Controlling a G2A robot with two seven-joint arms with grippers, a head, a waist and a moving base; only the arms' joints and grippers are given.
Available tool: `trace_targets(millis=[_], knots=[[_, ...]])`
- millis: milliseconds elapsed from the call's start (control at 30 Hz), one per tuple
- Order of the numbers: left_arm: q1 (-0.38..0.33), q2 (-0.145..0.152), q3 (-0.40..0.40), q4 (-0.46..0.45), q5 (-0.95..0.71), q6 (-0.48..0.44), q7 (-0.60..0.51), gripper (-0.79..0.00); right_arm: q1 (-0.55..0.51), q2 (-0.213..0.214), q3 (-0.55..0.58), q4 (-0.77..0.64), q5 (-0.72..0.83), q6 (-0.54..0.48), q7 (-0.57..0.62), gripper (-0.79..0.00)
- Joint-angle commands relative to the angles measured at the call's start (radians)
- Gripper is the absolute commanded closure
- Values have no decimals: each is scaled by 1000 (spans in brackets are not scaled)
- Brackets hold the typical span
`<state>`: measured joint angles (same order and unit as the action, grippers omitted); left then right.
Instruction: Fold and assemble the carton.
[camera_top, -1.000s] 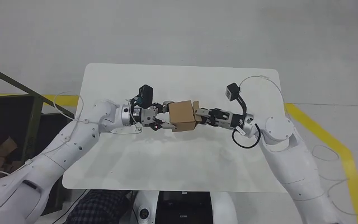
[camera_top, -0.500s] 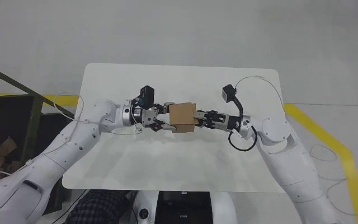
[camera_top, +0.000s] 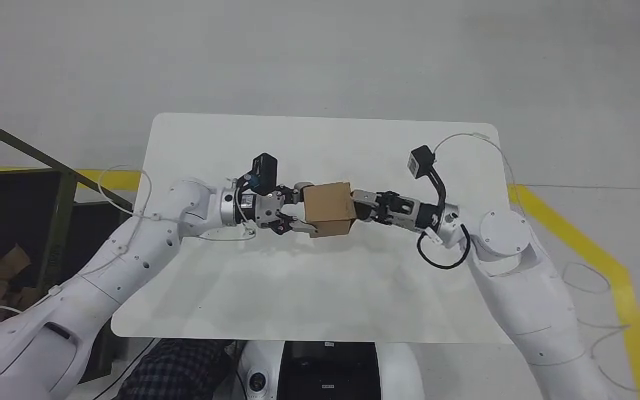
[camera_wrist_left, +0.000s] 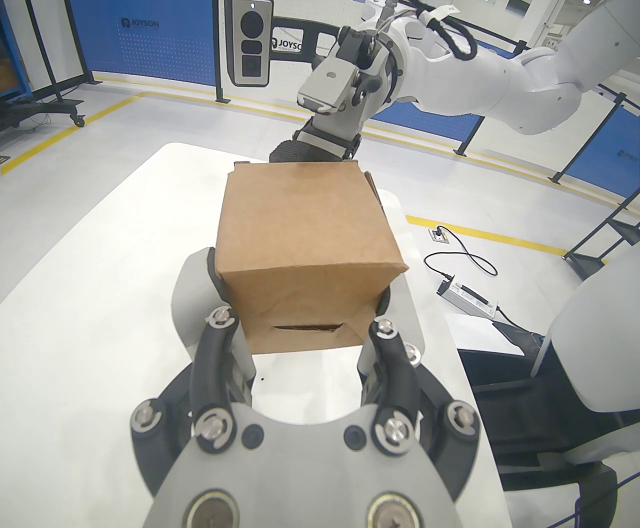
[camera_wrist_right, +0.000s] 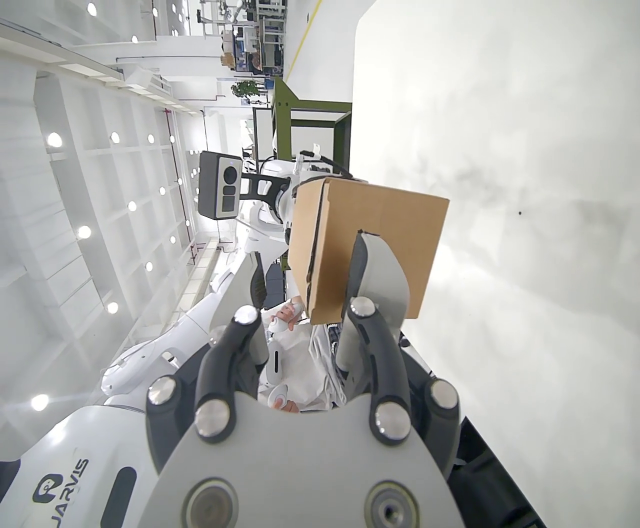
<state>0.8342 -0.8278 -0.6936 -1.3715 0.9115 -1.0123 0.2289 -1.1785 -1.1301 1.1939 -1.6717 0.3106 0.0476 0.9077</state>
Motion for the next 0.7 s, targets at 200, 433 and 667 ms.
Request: trace_targets(millis=[200,433,667], knots=[[-1,0,2,-1,-2,0,-4,-212,4,1,-3,-5,4,-11,-4,-277],[-7,-4,10,3,-14,0,-18,-212,14,-1,-29,-9,-5,-9,2,-271],[-14,-5,15,6,-21,0,-23,-215,23,-1,-33,-2,-8,-8,-6,-280]])
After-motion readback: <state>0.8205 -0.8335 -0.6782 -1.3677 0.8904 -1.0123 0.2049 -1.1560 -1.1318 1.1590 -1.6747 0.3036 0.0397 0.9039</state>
